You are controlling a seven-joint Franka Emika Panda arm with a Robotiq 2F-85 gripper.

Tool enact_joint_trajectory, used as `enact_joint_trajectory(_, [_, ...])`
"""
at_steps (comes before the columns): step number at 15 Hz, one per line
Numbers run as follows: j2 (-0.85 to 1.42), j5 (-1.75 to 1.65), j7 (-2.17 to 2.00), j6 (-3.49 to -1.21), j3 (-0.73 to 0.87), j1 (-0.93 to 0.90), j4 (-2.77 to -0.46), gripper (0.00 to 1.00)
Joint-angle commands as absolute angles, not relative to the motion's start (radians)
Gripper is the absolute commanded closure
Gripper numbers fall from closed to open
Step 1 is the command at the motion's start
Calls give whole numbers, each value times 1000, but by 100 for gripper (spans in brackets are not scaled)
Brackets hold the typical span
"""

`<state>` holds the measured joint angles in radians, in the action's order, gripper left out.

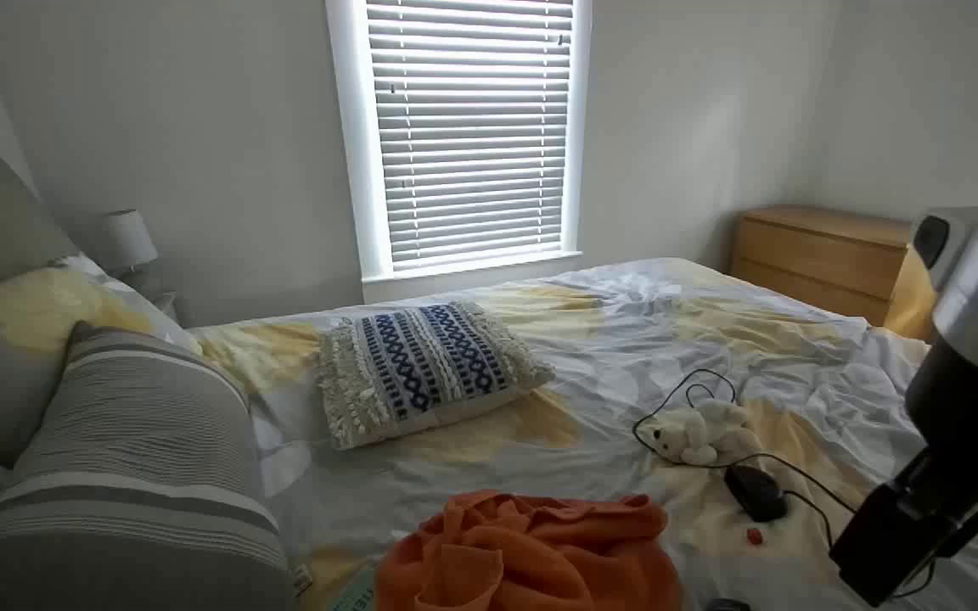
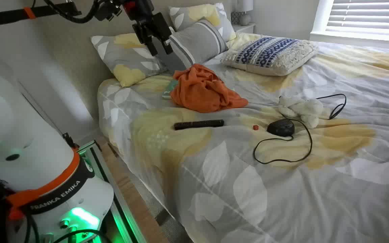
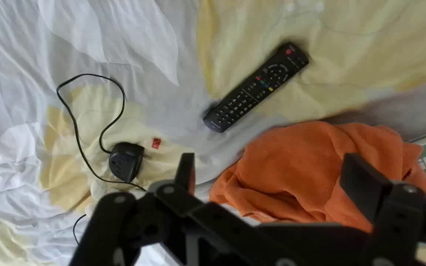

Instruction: Push the topmost button on the black remote

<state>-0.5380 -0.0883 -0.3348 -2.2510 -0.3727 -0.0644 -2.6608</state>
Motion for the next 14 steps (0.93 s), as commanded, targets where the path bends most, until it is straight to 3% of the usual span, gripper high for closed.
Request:
enact_joint_trajectory(1, [-533,-106,-348,-2247,-347,-91,-2659,0])
enact_joint_trajectory(8, [-520,-103,-342,-2267,-338,-89,-2661,0])
enact_joint_trajectory(14, [-367,-216,-375,-2511,-327,-5,-2693,0])
